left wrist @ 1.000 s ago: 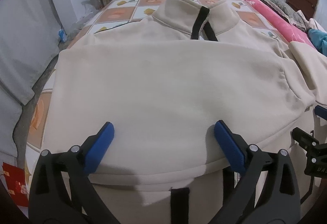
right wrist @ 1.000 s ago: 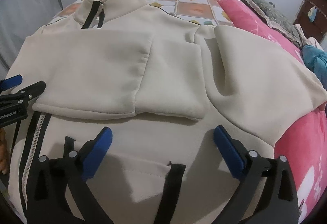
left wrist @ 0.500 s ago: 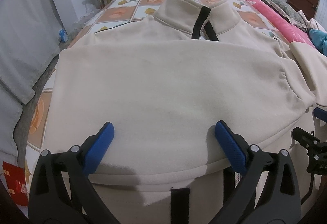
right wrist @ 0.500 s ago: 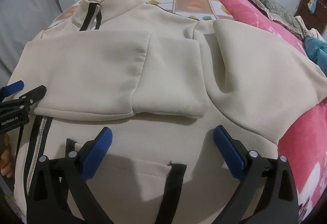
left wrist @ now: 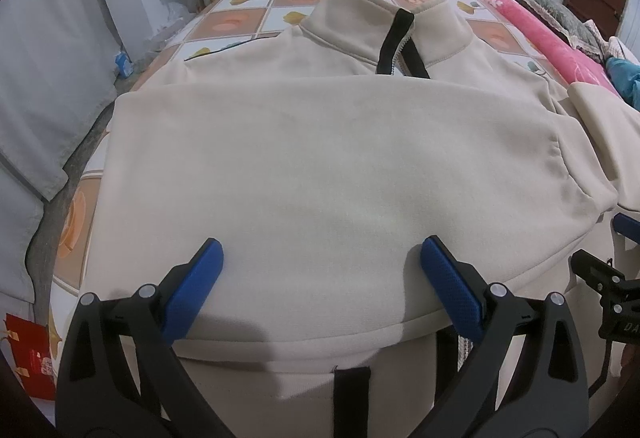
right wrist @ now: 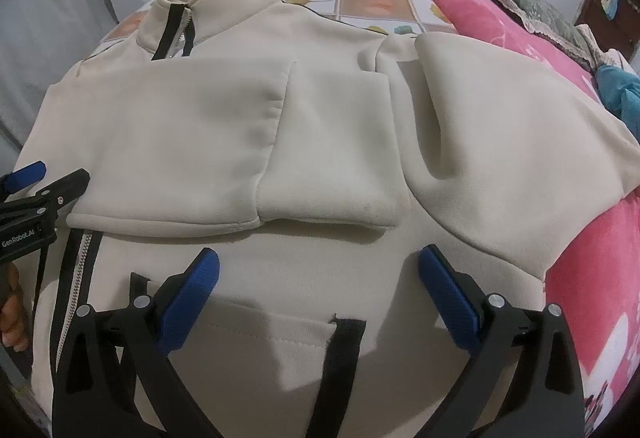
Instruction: Fold large clothes
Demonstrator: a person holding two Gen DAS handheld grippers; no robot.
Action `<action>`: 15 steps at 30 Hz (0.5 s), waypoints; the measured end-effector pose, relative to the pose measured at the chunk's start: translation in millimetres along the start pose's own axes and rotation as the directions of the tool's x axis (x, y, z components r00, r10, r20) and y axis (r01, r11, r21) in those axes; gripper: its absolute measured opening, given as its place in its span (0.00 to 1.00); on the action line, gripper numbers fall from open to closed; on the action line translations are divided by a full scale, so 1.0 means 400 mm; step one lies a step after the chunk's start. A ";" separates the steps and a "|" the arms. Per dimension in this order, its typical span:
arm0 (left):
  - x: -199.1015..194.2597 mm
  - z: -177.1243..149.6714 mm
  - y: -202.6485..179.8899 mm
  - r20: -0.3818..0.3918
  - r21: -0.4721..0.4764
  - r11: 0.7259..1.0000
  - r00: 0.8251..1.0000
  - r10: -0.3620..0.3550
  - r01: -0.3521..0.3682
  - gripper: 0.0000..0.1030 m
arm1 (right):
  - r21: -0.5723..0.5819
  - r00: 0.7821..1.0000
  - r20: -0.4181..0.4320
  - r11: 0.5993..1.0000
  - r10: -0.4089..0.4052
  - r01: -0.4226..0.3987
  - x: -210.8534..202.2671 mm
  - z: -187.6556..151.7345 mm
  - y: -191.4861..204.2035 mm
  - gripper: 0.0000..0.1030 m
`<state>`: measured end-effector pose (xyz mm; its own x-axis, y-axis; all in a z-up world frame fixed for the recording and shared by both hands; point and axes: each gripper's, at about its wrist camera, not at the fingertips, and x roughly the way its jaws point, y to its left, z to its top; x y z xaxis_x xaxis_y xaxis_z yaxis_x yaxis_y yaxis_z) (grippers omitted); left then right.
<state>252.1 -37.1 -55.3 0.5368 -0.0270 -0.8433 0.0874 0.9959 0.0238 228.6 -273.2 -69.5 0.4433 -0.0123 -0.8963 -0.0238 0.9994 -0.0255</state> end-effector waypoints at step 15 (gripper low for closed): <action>0.003 0.006 0.001 -0.011 0.012 1.000 1.000 -0.008 0.008 0.94 | 0.149 0.985 0.110 0.978 0.131 -0.146 -0.140 0.040 -0.150 0.94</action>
<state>254.9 -37.0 -54.9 0.5269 -0.0337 -0.8493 0.1014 0.9946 0.0235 219.5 -331.8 -10.6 0.5321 0.1219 -0.8379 0.0456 0.9840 0.1721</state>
